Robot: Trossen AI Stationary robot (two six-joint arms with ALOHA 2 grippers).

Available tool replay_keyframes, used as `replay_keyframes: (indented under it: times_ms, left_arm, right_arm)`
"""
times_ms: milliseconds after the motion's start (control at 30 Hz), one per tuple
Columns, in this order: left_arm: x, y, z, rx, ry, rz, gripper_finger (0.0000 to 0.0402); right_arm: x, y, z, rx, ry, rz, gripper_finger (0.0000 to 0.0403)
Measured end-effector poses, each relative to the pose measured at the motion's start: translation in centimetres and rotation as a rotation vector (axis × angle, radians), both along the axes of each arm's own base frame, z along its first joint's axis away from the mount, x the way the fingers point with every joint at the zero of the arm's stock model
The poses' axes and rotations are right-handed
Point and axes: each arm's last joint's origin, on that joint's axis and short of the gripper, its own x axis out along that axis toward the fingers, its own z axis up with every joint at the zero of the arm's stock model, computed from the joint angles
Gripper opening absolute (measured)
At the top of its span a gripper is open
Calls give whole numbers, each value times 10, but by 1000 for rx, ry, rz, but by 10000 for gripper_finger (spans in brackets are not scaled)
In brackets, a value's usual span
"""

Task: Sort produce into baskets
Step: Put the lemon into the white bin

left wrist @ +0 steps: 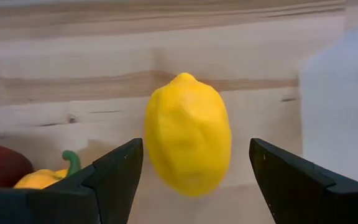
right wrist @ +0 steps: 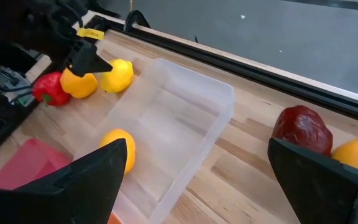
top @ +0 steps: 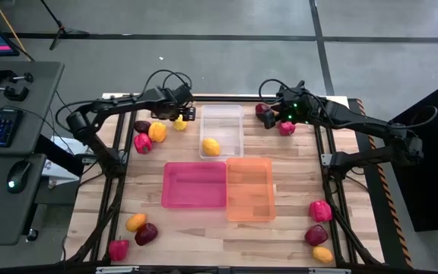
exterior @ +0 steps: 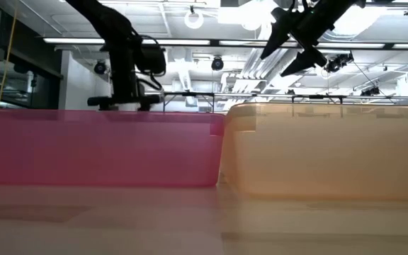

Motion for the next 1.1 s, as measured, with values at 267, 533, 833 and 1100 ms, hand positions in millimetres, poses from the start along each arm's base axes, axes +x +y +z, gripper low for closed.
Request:
replay_keyframes:
  times_ms: [267,533,833,1100]
  left_arm:
    - [13,9,-33,-50,7,85,283]
    - [17,12,-51,-95,36,101,283]
    - [14,13,-40,-50,33,25,283]
    - [3,-10,32,176,-76,-156,260]
  right_arm:
    - [0,0,-1,3,7,-1,378]
    - [-1,0,-1,5,12,-1,378]
    - [-1,0,-2,9,19,0,378]
    - [-2,0,-1,-22,31,-28,378]
